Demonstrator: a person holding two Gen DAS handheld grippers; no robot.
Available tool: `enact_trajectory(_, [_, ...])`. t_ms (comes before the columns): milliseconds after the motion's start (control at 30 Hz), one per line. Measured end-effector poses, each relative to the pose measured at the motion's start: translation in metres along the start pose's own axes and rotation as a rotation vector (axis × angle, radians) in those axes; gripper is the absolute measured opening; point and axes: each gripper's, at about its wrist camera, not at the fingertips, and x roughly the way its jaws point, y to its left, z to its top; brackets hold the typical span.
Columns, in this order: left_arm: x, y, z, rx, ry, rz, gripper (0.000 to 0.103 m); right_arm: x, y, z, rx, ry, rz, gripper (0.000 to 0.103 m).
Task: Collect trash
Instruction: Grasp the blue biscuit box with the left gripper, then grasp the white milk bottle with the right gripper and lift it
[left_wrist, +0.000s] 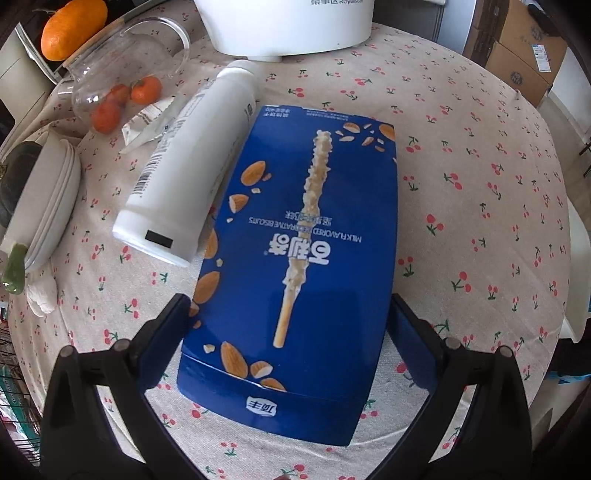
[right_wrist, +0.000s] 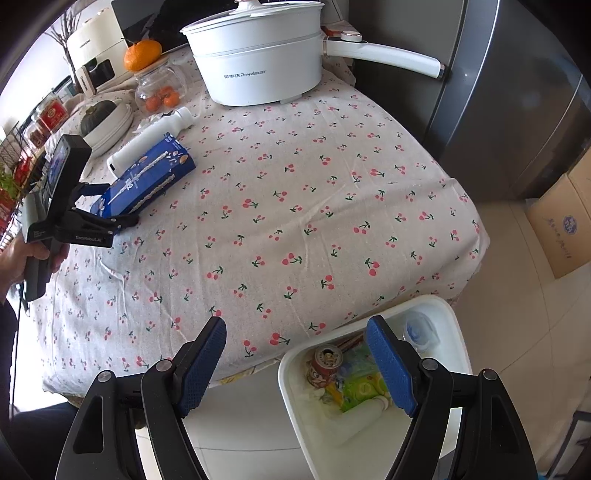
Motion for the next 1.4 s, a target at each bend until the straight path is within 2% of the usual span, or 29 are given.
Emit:
enact_trajectory(33, [-0.002,-0.001,-0.002,-0.011,-0.007,-0.002,0.096,0.001,0.001,0.001,-0.001,0.001,0.000,0.080])
enact_trajectory(200, [-0.028,-0.015,-0.021,-0.064,-0.046,-0.017,0.095,0.002,0.008,0.006,-0.002,-0.003,0.003,0.080])
enact_trajectory(333, [-0.064,-0.025,-0.053,-0.104,-0.083,-0.035,0.093,0.002,0.016,0.010,0.005,-0.015,0.017,0.080])
enact_trajectory(500, [-0.109,-0.013,-0.095,-0.233,-0.096,-0.050,0.092,0.011,0.030,0.025,0.063,-0.010,0.067,0.080])
enact_trajectory(567, [-0.122,-0.003,-0.110,-0.275,-0.128,-0.044,0.088,0.016,0.042,0.034,0.087,-0.004,0.088,0.080])
enact_trajectory(600, [-0.126,0.002,-0.118,-0.288,-0.144,-0.044,0.078,0.020,0.050,0.040,0.092,0.003,0.098,0.080])
enact_trajectory(633, [-0.130,0.008,-0.125,-0.302,-0.148,-0.049,0.032,0.023,0.060,0.046,0.094,0.012,0.111,0.080])
enact_trajectory(667, [-0.133,0.014,-0.134,-0.327,-0.148,-0.046,0.037,0.027,0.070,0.054,0.097,0.016,0.126,0.080])
enact_trajectory(800, [-0.127,0.030,-0.162,-0.381,-0.103,-0.060,0.040,0.042,0.119,0.087,0.102,0.031,0.197,0.080])
enact_trajectory(833, [-0.126,0.035,-0.168,-0.391,-0.102,-0.075,0.056,0.048,0.131,0.095,0.104,0.039,0.207,0.080])
enact_trajectory(867, [-0.126,0.040,-0.173,-0.405,-0.105,-0.083,0.080,0.054,0.142,0.104,0.109,0.046,0.217,0.080])
enact_trajectory(933, [-0.132,0.049,-0.182,-0.431,-0.122,-0.082,0.098,0.065,0.160,0.120,0.131,0.058,0.237,0.080])
enact_trajectory(1100, [-0.114,0.060,-0.176,-0.471,-0.070,-0.084,0.100,0.089,0.190,0.155,0.168,0.066,0.241,0.080])
enact_trajectory(1200, [-0.102,0.055,-0.163,-0.425,-0.044,-0.062,0.100,0.104,0.201,0.176,0.202,0.074,0.248,0.080])
enact_trajectory(1400, [-0.098,0.056,-0.155,-0.381,-0.044,-0.030,0.100,0.140,0.216,0.215,0.283,0.097,0.278,0.080])
